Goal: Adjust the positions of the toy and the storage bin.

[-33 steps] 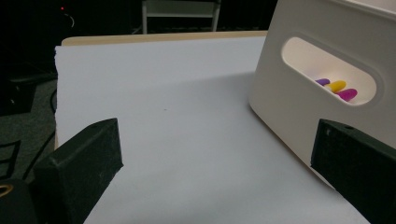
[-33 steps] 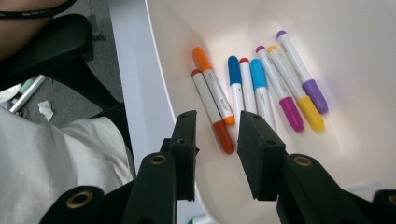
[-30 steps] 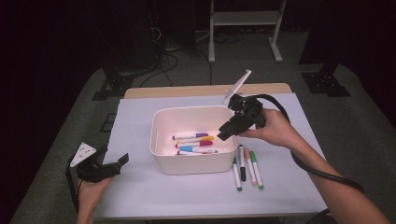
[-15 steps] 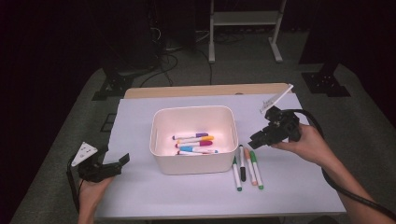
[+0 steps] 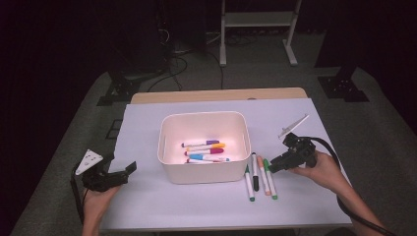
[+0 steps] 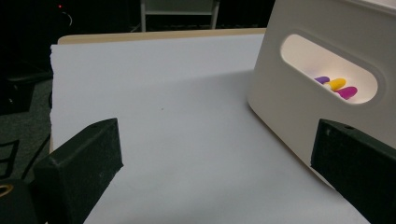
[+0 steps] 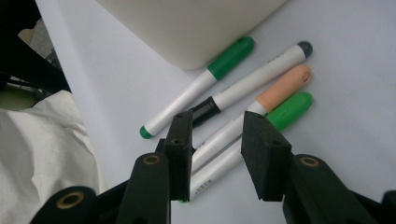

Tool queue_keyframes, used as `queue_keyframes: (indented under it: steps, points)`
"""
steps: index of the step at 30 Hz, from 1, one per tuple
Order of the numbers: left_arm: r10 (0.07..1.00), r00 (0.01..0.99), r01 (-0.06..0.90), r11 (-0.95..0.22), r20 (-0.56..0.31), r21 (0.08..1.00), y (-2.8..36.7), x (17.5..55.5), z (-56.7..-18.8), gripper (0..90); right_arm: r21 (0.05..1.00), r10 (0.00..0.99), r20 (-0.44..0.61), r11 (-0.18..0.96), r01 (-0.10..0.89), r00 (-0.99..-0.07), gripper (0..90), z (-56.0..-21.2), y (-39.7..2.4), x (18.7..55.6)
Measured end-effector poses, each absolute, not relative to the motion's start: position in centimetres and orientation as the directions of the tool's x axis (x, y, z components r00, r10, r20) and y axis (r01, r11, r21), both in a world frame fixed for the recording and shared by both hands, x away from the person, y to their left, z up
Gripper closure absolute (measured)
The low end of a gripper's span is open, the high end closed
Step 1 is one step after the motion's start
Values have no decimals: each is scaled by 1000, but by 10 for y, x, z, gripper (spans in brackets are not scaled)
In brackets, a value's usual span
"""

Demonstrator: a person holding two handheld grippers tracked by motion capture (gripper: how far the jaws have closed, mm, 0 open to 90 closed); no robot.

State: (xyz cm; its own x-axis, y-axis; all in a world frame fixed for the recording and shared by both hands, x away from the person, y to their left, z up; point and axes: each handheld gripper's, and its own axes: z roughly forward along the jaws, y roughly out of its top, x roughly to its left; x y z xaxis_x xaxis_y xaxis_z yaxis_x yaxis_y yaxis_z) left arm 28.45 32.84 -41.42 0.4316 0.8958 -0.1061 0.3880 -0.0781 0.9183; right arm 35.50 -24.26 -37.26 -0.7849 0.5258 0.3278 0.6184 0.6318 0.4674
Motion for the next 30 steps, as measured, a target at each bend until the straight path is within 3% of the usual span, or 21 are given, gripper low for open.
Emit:
queue_keyframes:
  steps: [11,23,30]
  points:
    - [897,430,389,-75,-109,918,328,284,-414,7,439,594,291,613,657,-750,598,-408,-244,355]
    - [898,427,386,-73,-108,920,330,284,-414,7,430,648,218,608,668,-730,572,-424,-233,358]
    - [898,426,385,-73,-107,920,330,284,-414,7,410,684,182,600,687,-707,616,-428,-240,356]
